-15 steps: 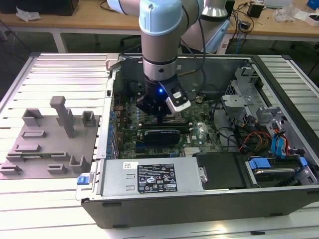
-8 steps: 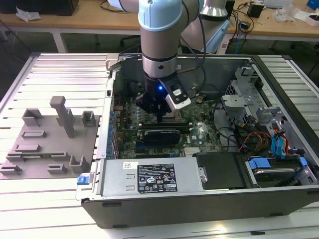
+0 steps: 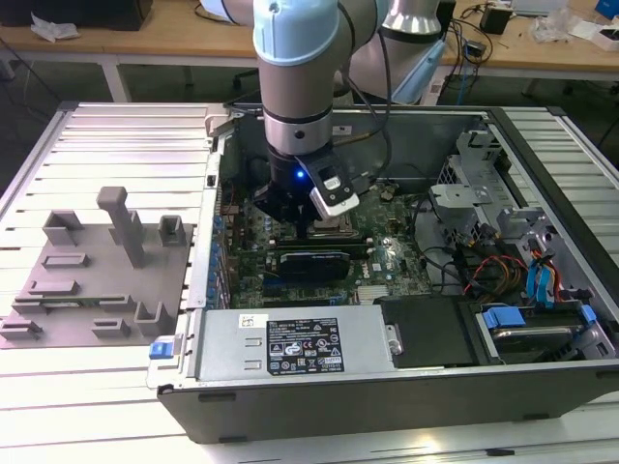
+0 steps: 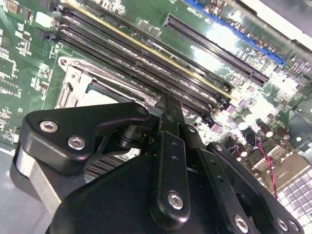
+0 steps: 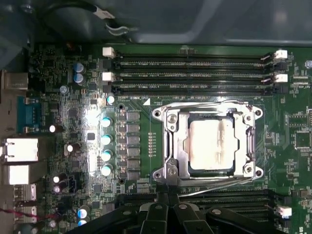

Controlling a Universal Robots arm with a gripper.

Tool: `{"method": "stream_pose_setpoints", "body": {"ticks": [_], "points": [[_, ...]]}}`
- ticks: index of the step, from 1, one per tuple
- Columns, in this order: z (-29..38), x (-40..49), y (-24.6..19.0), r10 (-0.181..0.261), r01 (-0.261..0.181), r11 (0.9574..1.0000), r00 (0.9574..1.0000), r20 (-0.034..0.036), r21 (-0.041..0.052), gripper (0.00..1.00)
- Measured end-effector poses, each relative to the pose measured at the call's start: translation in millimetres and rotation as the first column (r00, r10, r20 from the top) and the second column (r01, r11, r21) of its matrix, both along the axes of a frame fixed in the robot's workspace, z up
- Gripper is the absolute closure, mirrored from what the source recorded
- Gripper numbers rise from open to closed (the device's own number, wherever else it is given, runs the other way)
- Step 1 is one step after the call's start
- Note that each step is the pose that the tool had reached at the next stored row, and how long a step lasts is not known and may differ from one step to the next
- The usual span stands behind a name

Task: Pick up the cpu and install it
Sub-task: 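Install the second cpu locking lever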

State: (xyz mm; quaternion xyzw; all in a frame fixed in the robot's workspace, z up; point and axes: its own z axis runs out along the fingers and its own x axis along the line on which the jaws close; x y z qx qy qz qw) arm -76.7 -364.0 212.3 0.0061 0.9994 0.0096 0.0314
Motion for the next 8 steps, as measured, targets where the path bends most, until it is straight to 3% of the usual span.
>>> {"method": "stream_pose_setpoints", "body": {"ticks": [3,4,6,8], "points": [[0.0,0.0,-3.2,0.000,0.000,1.0000,1.0000,-0.0001,0.0001,0.89],[0.1,0.0,-3.8,0.000,0.000,1.0000,1.0000,0.0003,0.0043,0.89],[-0.5,-0.4,-4.0,0.000,0.000,0.9997,1.0000,0.0060,0.0232,0.89],[-1.3,-0.6,-4.1,0.000,0.000,0.9994,1.0000,0.0084,0.0338,0.89]]}}
